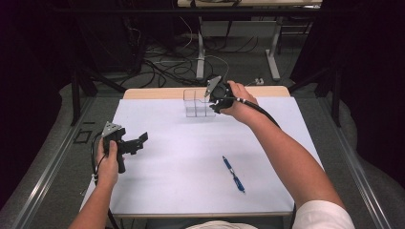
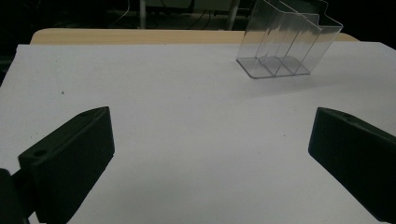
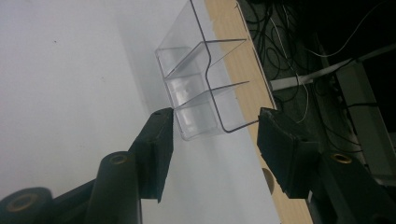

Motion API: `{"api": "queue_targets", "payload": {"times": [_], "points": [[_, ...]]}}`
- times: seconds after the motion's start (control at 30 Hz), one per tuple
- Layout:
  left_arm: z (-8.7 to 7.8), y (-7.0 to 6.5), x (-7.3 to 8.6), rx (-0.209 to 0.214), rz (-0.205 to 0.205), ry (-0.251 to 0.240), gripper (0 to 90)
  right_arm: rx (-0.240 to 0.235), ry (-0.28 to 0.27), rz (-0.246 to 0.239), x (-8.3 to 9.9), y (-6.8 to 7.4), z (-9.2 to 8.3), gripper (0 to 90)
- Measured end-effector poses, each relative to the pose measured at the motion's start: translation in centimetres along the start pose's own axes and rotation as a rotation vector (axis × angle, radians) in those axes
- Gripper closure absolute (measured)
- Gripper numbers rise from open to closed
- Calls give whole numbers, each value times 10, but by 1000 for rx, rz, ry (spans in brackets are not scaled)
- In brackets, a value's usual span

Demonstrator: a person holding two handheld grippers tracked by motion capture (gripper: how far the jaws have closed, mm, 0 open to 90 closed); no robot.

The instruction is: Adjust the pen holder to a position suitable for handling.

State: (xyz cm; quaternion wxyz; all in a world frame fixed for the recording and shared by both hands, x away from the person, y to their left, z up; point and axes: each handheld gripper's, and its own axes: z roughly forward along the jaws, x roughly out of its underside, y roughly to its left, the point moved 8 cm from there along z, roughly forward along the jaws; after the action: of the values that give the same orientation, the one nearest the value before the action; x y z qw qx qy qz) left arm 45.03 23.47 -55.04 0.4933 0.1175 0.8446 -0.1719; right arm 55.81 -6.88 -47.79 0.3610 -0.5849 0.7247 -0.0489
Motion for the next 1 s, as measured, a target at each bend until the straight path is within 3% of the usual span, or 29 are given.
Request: {"api": "queue_targets", "payload": {"times": [0.3,0.67,1.0], "points": [[0,0,0,2,1,-1,4,7,35,-93,-9,-4,16,467],[0,0,1,4,-4,0,4,-1,59,-124,-16,-8,32,489],[1,1,1,3,-7,-1,4,-32,59,-132,-21,-7,59,507]]}}
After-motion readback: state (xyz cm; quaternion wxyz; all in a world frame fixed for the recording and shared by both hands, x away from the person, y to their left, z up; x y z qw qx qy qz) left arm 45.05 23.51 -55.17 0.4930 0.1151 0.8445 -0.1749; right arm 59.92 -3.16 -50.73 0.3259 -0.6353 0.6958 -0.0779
